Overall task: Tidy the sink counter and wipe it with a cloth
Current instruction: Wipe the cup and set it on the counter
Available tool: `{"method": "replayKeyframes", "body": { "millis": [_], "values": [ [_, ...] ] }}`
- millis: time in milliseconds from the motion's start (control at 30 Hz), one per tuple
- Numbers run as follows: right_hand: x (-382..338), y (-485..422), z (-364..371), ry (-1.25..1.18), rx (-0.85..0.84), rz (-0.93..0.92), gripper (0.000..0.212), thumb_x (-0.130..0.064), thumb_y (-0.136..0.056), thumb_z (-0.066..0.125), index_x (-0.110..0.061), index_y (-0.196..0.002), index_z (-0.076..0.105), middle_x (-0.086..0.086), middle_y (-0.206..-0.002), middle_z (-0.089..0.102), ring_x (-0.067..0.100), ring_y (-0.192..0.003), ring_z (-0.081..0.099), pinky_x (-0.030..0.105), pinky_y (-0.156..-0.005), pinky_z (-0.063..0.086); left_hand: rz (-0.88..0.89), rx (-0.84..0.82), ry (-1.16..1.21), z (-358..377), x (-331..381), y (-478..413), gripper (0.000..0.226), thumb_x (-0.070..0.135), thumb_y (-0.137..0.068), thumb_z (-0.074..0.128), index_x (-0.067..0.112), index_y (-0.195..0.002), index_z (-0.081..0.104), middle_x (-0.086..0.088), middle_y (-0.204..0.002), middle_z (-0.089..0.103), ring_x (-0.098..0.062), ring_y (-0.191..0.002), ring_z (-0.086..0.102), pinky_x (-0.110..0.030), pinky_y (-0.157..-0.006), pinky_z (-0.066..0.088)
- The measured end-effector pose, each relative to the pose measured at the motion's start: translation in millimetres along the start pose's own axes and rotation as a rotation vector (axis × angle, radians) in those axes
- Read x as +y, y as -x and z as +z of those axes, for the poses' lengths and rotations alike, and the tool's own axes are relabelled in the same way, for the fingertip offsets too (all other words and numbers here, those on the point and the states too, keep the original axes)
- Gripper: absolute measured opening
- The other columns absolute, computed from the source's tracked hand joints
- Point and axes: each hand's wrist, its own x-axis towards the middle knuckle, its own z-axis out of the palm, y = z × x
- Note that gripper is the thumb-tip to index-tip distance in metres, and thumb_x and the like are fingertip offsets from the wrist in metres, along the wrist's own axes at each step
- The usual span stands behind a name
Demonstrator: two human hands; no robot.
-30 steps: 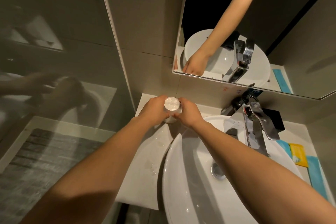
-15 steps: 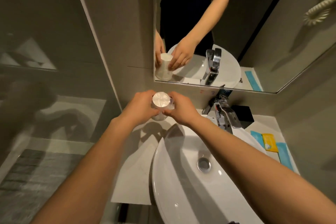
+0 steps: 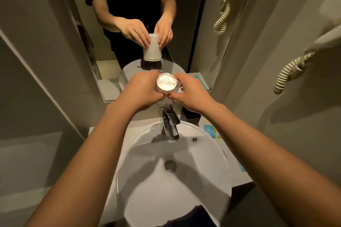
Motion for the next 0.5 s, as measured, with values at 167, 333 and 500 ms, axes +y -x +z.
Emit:
{"method": "replayKeyframes", "body": {
  "millis": [167,333,500],
  "values": [
    [51,27,-57,0.021,0.074,0.091,0.051,-0.021,-0.081,0.08,-0.017,-0.128,0.061,0.002,-0.12,0.067,0.018,-0.103,0.06,0.031,-0.083,0.047,0.077,-0.026,0.038,30,72,-28,0.048,0.031,-0.078,0.08,0.014,-0.12,0.063,-0.01,-0.111,0.071,-0.031,-0.102,0.064,-0.037,-0.077,0.05],
    [118,44,-83,0.025,0.093,0.181,0.047,-0.015,-0.081,0.081,-0.016,-0.124,0.062,0.002,-0.118,0.067,0.011,-0.095,0.053,0.022,-0.071,0.034,0.086,-0.075,0.093,90,126,-51,0.044,0.026,-0.081,0.075,0.011,-0.12,0.062,-0.015,-0.116,0.07,-0.036,-0.107,0.064,-0.04,-0.083,0.05],
    [183,46,-87,-0.002,0.067,0.27,0.044,-0.012,-0.082,0.079,-0.016,-0.122,0.062,0.0,-0.113,0.065,0.019,-0.101,0.06,0.027,-0.078,0.039,0.052,-0.139,0.149,155,151,-75,0.038,0.024,-0.084,0.072,0.009,-0.116,0.06,-0.016,-0.116,0.069,-0.036,-0.107,0.063,-0.038,-0.081,0.048]
  ]
}}
